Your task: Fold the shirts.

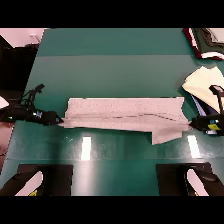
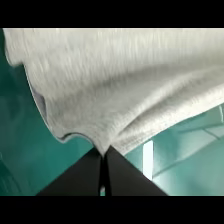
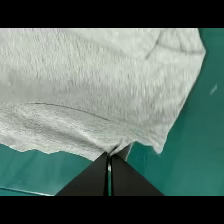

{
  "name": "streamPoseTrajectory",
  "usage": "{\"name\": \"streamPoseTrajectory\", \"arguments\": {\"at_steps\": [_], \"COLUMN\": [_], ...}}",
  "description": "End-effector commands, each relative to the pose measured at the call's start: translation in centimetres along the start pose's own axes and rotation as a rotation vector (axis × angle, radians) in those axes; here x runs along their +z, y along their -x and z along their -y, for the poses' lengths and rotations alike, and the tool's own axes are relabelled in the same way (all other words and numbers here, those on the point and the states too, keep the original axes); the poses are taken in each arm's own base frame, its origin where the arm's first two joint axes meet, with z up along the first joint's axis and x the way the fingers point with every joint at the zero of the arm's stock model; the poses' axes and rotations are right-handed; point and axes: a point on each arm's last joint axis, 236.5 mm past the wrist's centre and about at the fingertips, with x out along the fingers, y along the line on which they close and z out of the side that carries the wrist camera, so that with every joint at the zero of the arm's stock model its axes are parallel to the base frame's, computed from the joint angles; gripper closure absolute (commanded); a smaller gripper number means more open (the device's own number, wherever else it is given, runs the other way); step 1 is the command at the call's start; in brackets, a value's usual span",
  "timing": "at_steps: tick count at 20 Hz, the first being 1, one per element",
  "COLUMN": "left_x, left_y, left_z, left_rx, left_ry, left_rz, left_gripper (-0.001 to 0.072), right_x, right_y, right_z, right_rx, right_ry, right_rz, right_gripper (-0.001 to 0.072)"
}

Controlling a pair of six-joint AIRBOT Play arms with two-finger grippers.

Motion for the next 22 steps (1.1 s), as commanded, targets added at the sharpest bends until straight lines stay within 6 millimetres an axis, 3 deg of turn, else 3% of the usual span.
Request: {"name": "streamPoseTrajectory", "arguments": {"at_steps": [1, 6, 10, 11, 12, 13, 14, 16, 20, 21, 22], "left_x": [4.8, 9.7, 11.0, 11.3, 12.0, 12.7, 13.4, 13.7, 11.3, 10.8, 10.6], "left_y": [0.8, 0.4, -1.8, -2.1, -2.3, -2.1, -1.7, -1.0, -1.1, -1.1, -1.2], "left_z": [-0.4, -1.8, -3.6, -4.0, -4.4, -4.7, -4.7, -3.7, -1.8, -1.6, -1.5], "left_rx": [0.023, 0.031, 0.027, 0.031, 0.035, 0.039, 0.041, 0.024, -0.032, -0.039, -0.042], "left_ry": [0.017, 0.057, 0.108, 0.118, 0.143, 0.184, 0.2, 0.177, 0.16, 0.159, 0.155], "left_rz": [0.147, 0.25, 0.221, 0.221, 0.239, 0.267, 0.289, 0.278, 0.158, 0.14, 0.128], "left_gripper": [0.0686, 0.0685, 0.0681, 0.0461, 0.0121, 0.0082, 0.0095, 0.0095, 0.0097, 0.0192, 0.0462], "right_x": [3.5, 8.1, 11.6, 12.7, 13.8, 14.5, 15.1, 14.6, 10.3, 9.4, 8.4], "right_y": [-1.7, -3.9, -5.5, -5.9, -6.1, -6.3, -6.2, -5.7, -4.9, -5.2, -5.7], "right_z": [-0.4, -0.2, -1.4, -1.9, -2.2, -2.3, -2.0, -0.8, 2.2, 3.0, 3.8], "right_rx": [0.012, 0.022, 0.137, 0.186, 0.23, 0.267, 0.294, 0.311, 0.352, 0.354, 0.356], "right_ry": [0.041, 0.036, -0.037, -0.073, -0.111, -0.147, -0.179, -0.2, -0.184, -0.2, -0.228], "right_rz": [-0.004, -0.024, -0.017, 0.001, 0.022, 0.034, 0.04, 0.024, -0.066, -0.068, -0.072], "right_gripper": [0.0699, 0.0697, 0.0695, 0.0689, 0.0549, 0.0296, 0.0219, 0.0219, 0.022, 0.0218, 0.0167]}}
